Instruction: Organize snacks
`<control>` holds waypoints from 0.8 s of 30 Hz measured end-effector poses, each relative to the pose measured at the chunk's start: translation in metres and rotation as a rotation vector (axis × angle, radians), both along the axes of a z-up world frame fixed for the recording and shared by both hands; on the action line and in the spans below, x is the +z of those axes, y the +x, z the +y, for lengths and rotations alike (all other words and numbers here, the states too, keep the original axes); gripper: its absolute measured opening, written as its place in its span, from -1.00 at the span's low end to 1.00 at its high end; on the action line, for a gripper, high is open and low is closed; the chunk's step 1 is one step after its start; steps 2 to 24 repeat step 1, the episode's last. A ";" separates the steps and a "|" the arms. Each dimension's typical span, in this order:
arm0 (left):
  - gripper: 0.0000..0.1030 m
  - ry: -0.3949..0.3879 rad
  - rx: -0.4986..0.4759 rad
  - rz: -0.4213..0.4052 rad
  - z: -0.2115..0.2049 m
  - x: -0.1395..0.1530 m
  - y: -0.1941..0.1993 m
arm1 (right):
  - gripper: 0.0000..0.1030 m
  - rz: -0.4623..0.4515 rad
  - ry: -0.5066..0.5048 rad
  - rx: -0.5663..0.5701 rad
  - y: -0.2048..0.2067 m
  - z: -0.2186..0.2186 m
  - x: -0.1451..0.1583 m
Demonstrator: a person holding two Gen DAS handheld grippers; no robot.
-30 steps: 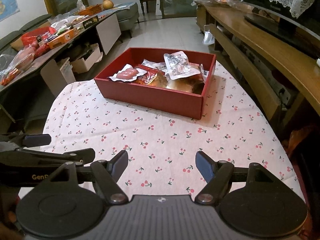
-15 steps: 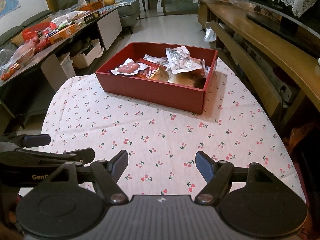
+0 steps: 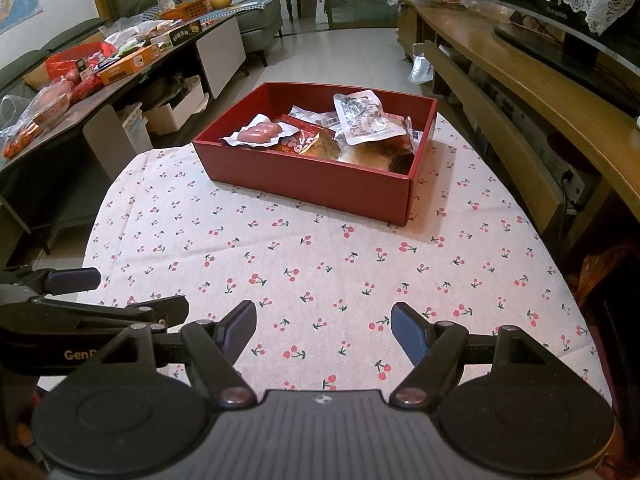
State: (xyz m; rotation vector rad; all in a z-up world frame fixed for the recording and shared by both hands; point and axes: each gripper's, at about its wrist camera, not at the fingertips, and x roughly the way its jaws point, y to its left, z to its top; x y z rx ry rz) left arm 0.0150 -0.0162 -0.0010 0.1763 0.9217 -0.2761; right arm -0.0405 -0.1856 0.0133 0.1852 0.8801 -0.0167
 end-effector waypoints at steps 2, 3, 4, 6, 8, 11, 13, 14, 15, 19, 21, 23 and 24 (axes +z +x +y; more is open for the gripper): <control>0.94 0.003 0.000 -0.003 -0.001 0.000 0.000 | 0.78 0.001 0.000 0.001 -0.001 0.000 -0.001; 0.94 0.003 0.000 -0.003 -0.001 0.000 0.000 | 0.78 0.001 0.000 0.001 -0.001 0.000 -0.001; 0.94 0.003 0.000 -0.003 -0.001 0.000 0.000 | 0.78 0.001 0.000 0.001 -0.001 0.000 -0.001; 0.94 0.003 0.000 -0.003 -0.001 0.000 0.000 | 0.78 0.001 0.000 0.001 -0.001 0.000 -0.001; 0.94 0.003 0.000 -0.003 -0.001 0.000 0.000 | 0.78 0.001 0.000 0.001 -0.001 0.000 -0.001; 0.94 0.003 0.000 -0.003 -0.001 0.000 0.000 | 0.78 0.001 0.000 0.001 -0.001 0.000 -0.001; 0.94 0.003 0.000 -0.003 -0.001 0.000 0.000 | 0.78 0.001 0.000 0.001 -0.001 0.000 -0.001; 0.94 0.003 0.000 -0.003 -0.001 0.000 0.000 | 0.78 0.001 0.000 0.001 -0.001 0.000 -0.001; 0.94 0.003 0.000 -0.003 -0.001 0.000 0.000 | 0.78 0.001 0.000 0.001 -0.001 0.000 -0.001; 0.94 0.003 0.000 -0.003 -0.001 0.000 0.000 | 0.78 0.001 0.000 0.001 -0.001 0.000 -0.001; 0.94 0.003 0.000 -0.003 -0.001 0.000 0.000 | 0.78 0.001 0.000 0.001 -0.001 0.000 -0.001; 0.94 0.003 0.000 -0.003 -0.001 0.000 0.000 | 0.78 0.001 0.000 0.001 -0.001 0.000 -0.001; 0.94 0.003 0.000 -0.003 -0.001 0.000 0.000 | 0.78 0.001 0.000 0.001 -0.001 0.000 -0.001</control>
